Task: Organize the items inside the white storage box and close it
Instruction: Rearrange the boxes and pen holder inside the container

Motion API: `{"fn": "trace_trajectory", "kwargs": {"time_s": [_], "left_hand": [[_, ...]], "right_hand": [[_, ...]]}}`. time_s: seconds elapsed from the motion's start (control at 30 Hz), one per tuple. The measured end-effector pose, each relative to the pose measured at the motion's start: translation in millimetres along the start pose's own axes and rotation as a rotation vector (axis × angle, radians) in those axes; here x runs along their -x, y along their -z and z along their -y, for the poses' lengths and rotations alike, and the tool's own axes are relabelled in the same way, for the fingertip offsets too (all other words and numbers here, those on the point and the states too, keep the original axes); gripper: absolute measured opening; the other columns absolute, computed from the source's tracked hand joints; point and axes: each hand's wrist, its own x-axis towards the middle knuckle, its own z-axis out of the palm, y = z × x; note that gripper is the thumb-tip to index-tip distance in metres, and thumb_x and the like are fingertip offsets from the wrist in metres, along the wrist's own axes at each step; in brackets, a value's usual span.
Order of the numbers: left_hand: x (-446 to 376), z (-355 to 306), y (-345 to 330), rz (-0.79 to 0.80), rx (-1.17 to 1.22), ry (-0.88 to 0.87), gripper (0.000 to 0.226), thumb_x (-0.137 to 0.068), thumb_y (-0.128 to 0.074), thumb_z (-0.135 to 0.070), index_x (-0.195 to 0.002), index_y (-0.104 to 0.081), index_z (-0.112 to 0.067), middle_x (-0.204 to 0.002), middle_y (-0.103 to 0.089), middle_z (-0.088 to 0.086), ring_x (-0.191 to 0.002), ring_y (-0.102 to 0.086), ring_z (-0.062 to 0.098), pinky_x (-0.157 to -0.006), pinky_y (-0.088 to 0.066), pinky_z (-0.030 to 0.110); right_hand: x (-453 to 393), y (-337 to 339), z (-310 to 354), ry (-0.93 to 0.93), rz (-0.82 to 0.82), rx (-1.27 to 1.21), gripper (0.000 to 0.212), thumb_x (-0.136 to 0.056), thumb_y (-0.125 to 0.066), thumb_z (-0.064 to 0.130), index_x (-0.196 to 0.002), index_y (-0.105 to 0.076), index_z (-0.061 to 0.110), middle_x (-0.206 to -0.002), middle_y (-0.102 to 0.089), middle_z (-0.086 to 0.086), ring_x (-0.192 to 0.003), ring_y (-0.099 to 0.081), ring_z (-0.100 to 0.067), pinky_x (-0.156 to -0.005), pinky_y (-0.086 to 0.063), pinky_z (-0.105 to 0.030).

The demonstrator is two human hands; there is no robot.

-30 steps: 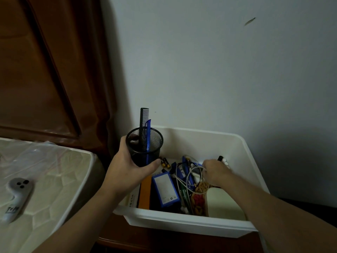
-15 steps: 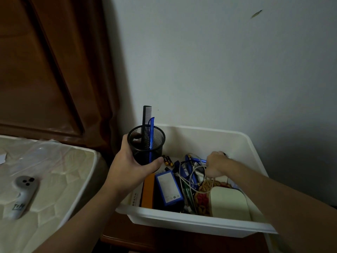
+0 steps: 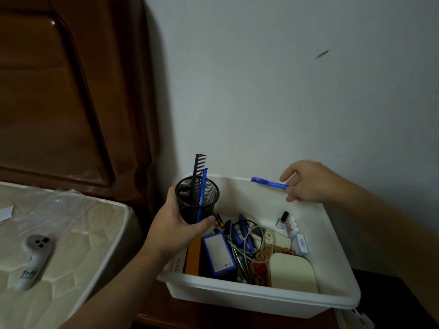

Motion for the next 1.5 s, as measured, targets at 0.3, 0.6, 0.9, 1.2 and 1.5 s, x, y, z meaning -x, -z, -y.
{"fn": "trace_trajectory", "kwargs": {"time_s": [0.3,0.6,0.9,1.2,1.5], "left_hand": [[1.6,-3.3,1.4,0.017,0.014,-0.002,0.080,-0.072,-0.091,-0.049,-0.134,-0.041,-0.053,-0.128,-0.057,-0.040,-0.119,-0.053,-0.019,-0.089,-0.044,0.012],[1.9,-5.5,2.5,-0.016,0.079,0.022,0.075,-0.070,-0.090,-0.056,-0.126,-0.040,-0.058,-0.125,-0.054,-0.048,-0.113,-0.051,-0.025,-0.087,-0.044,0.014],[1.7,-6.7,2.2,-0.014,0.136,0.060,0.078,-0.068,-0.089,-0.060,-0.130,-0.043,-0.047,-0.123,-0.062,-0.037,-0.111,-0.061,-0.014,-0.088,-0.049,0.021],[3.8,-7.9,2.5,0.044,0.045,0.008,0.078,-0.071,-0.088,-0.056,-0.132,-0.039,-0.053,-0.124,-0.058,-0.037,-0.108,-0.064,-0.011,-0.083,-0.058,0.022],[-1.8,-1.2,10.1,0.001,-0.150,0.115,0.106,-0.073,-0.089,-0.024,-0.156,-0.024,-0.034,-0.146,-0.028,-0.016,-0.137,-0.028,0.007,-0.110,-0.034,0.029]], "right_hand": [[46.3,21.5,79.9,0.392,-0.009,-0.332,0.003,-0.092,-0.079,0.027,-0.091,-0.080,0.024,-0.082,-0.079,0.007,-0.063,-0.077,-0.017,-0.060,-0.062,-0.024],[18.9,-42.1,113.2,0.357,0.033,-0.459,0.017,-0.095,-0.073,0.042,-0.107,-0.073,0.029,-0.090,-0.079,0.008,-0.068,-0.077,-0.011,-0.065,-0.065,-0.031],[14.4,-67.0,101.3,0.258,0.033,-0.541,0.012,-0.100,-0.065,0.040,-0.107,-0.069,0.031,-0.100,-0.074,0.009,-0.069,-0.076,-0.009,-0.059,-0.061,-0.024],[27.3,-90.9,119.8,0.356,0.153,-0.202,0.124,-0.055,-0.080,0.084,-0.156,-0.027,0.034,-0.153,-0.047,0.010,-0.134,-0.053,-0.014,-0.105,-0.050,-0.035],[-7.6,-84.7,97.7,0.147,-0.088,-0.455,0.057,-0.041,-0.075,0.058,-0.091,-0.065,0.034,-0.084,-0.073,0.013,-0.077,-0.071,-0.003,-0.060,-0.063,-0.027]]}}
